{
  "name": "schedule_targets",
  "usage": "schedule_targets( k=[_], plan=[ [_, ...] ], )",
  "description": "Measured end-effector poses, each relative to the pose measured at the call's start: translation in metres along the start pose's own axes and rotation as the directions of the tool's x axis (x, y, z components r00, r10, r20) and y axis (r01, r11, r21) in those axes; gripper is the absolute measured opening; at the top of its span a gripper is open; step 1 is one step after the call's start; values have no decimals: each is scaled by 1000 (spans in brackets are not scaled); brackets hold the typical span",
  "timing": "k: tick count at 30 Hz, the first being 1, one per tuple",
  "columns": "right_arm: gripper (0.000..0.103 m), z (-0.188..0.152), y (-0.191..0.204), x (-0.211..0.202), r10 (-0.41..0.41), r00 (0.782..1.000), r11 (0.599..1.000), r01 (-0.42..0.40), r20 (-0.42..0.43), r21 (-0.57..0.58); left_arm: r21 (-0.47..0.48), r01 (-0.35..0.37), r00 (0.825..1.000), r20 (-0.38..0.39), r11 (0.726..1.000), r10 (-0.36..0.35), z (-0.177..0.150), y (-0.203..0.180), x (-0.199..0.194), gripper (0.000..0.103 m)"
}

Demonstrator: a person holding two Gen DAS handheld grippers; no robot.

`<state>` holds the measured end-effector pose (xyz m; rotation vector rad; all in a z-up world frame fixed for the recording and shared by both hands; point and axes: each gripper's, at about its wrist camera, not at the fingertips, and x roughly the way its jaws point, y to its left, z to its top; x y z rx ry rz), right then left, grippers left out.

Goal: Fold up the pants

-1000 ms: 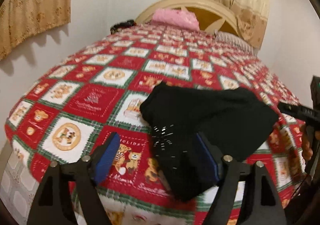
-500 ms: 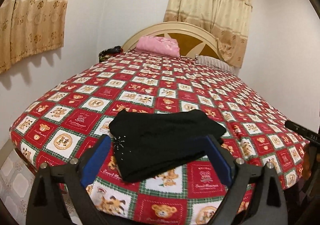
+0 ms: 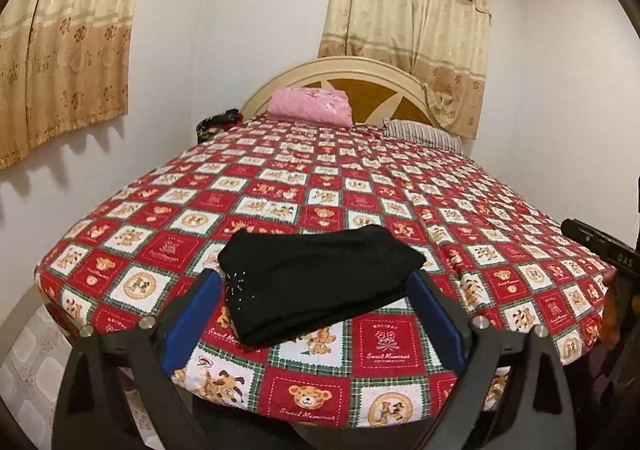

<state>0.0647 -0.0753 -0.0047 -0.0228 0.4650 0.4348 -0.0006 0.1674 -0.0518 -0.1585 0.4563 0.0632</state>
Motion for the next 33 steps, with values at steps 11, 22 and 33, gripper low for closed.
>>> schedule_targets(
  k=[11,22,33],
  plan=[
    [76,6,7,-21,19,999,1000,-18,49,-15,33,6,999,34,999,-7,6,-15,-14,102],
    [77,8,16,-30,24,997,998,-20,70,-56,70,-33,998,62,997,28,10,-25,-22,103],
    [77,8,25,-38,22,995,996,-13,99,-90,82,-27,998,66,996,22,11,-32,-23,103]
  ],
)
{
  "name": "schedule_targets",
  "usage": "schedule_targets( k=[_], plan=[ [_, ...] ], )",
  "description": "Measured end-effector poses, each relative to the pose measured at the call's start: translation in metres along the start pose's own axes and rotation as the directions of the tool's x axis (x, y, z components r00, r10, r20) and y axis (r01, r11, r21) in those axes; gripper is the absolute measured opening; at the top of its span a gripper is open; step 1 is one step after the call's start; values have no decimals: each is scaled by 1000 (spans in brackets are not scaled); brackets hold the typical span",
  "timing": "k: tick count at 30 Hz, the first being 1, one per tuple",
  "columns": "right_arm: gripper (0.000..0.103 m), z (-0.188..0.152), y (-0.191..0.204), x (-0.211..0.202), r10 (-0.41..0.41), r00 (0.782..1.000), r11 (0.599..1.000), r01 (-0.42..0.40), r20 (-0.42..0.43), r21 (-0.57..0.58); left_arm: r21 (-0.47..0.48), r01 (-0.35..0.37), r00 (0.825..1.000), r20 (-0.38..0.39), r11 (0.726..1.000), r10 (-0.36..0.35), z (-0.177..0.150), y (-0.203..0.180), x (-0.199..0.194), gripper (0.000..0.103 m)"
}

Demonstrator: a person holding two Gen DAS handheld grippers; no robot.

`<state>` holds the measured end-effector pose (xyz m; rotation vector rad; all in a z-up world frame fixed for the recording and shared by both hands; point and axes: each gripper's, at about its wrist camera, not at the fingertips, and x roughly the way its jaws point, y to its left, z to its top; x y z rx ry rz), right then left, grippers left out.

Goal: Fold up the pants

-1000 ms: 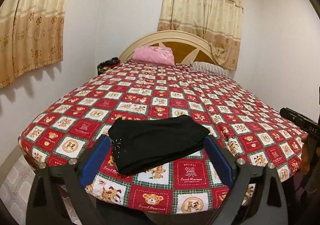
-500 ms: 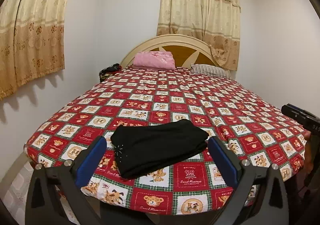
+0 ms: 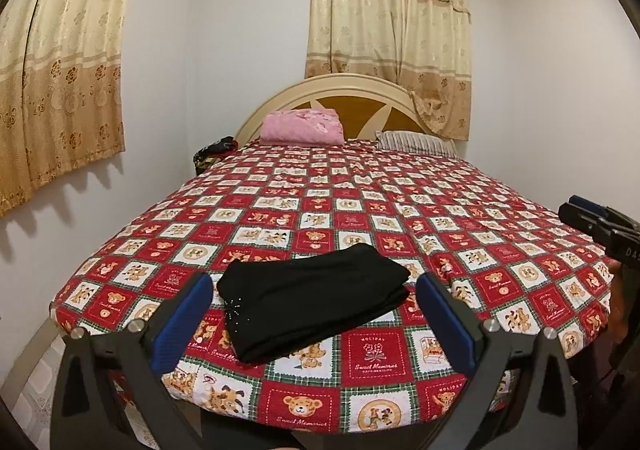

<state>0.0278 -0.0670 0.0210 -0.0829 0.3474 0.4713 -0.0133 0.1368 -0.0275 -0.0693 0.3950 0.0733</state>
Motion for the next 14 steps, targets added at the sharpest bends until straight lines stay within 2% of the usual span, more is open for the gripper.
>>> schedule_targets(
  k=[8,14],
  plan=[
    [77,-1,2,0,-1,1000,1000,1,-1,-4,-5,-12,1000,-16,1000,12,-4,3,5,103],
    [77,-3,2,2,5,1000,1000,-5,-7,-5,-15,10,1000,-21,1000,-11,-5,5,8,103]
  ],
)
